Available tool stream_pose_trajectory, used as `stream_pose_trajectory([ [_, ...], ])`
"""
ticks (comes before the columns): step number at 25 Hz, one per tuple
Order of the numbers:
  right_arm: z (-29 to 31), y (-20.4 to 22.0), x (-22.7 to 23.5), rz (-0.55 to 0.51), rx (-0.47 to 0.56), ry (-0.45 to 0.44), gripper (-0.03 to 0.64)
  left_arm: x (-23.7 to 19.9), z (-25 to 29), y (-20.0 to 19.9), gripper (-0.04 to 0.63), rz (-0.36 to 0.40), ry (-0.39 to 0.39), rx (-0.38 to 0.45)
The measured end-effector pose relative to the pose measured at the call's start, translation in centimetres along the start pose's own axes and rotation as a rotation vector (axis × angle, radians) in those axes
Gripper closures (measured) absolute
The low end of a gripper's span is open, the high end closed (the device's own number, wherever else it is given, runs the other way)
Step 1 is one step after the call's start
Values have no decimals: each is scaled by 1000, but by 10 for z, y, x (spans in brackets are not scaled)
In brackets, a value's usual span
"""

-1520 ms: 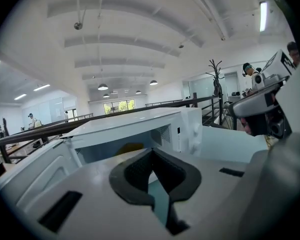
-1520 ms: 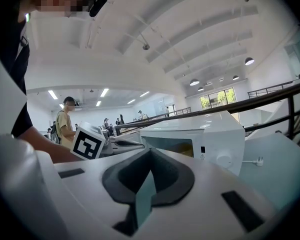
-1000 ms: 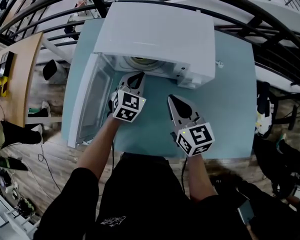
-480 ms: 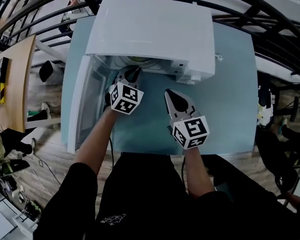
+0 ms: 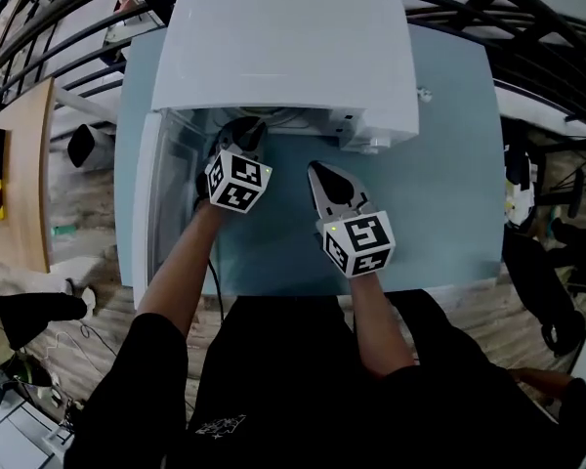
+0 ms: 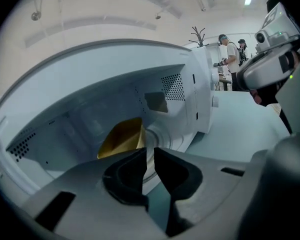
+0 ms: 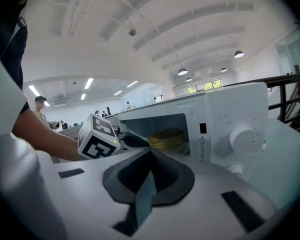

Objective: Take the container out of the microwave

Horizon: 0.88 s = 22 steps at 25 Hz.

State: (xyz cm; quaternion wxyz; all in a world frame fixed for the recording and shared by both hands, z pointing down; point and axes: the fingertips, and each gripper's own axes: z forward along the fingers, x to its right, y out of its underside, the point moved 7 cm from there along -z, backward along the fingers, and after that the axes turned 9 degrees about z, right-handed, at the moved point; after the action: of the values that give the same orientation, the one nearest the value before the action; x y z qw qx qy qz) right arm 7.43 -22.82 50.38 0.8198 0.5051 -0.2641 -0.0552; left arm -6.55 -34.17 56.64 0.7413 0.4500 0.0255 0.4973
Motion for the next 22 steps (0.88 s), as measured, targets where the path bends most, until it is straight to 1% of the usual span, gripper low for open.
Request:
stream_pose_trajectory([
  [6,7,2,0,9,-3,11,611,-5,8,0,521,35,11,-10],
  [9,9,2,0,13,-5,15,611,-10,8,0,499,60,-4,-13],
  [13,12,3,1,20,-3,21,611,-19,10,0,492,98,-37,-31],
  [15,14,2,1,20,-1,24,611,-22,13,-1,492,131,-43,-54],
  [20,18,2,0,14,-6,28,611,-23,22,1,492,263,-35,-113],
  [22,19,3,2,19,-8,33,611,-21,26,2,492,282,-22,-128],
])
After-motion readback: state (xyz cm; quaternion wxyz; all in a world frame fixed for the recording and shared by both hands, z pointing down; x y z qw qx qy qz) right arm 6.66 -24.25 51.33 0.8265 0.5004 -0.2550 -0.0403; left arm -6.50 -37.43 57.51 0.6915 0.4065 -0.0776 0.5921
